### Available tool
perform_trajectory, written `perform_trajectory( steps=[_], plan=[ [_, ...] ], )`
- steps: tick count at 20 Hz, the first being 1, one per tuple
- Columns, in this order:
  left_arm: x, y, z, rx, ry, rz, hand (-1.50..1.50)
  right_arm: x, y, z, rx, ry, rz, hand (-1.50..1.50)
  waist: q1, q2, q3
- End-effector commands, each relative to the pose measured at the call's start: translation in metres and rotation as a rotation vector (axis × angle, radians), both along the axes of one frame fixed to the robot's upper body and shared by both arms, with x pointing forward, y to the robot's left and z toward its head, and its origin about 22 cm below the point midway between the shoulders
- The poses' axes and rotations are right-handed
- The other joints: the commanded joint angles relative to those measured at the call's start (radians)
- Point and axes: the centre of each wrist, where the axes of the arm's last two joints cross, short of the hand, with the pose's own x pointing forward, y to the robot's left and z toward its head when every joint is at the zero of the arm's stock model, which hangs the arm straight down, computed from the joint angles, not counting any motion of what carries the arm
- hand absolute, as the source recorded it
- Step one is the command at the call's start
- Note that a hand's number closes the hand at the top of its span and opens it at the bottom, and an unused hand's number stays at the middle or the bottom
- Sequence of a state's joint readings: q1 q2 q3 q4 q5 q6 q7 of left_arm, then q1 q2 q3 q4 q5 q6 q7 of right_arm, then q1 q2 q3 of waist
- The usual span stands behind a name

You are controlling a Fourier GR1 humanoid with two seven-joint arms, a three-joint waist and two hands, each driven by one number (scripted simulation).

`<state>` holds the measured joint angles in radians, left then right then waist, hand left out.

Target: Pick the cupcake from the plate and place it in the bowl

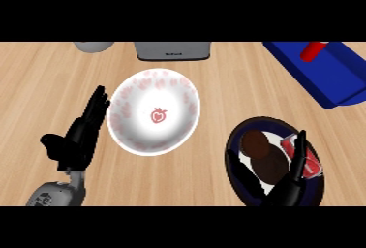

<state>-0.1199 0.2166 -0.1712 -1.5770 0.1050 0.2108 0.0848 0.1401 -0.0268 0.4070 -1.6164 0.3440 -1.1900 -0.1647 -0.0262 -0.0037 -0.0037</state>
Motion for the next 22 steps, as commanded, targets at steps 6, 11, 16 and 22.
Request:
perform_trajectory(
  steps=[6, 11, 16, 22],
  plan=[
    [0.006, -0.008, 0.004, 0.005, -0.012, -0.024, 0.00, -0.024, -0.019, 0.026, 0.086, 0.207, -0.070, -1.50, 0.021, 0.006, -0.002],
    [0.000, -0.008, -0.004, 0.011, -0.021, -0.027, 0.00, -0.014, -0.025, 0.042, 0.140, 0.412, -0.049, -1.50, 0.032, 0.006, 0.000],
    [0.009, -0.022, -0.005, 0.014, -0.003, -0.017, 0.00, 0.002, -0.017, 0.060, 0.164, 0.573, -0.028, -1.50, 0.029, 0.005, 0.002],
    [0.001, 0.000, -0.005, 0.001, -0.005, -0.010, 0.00, -0.008, -0.017, 0.050, 0.165, 0.594, 0.040, -1.50, 0.026, 0.003, 0.004]
  ],
)
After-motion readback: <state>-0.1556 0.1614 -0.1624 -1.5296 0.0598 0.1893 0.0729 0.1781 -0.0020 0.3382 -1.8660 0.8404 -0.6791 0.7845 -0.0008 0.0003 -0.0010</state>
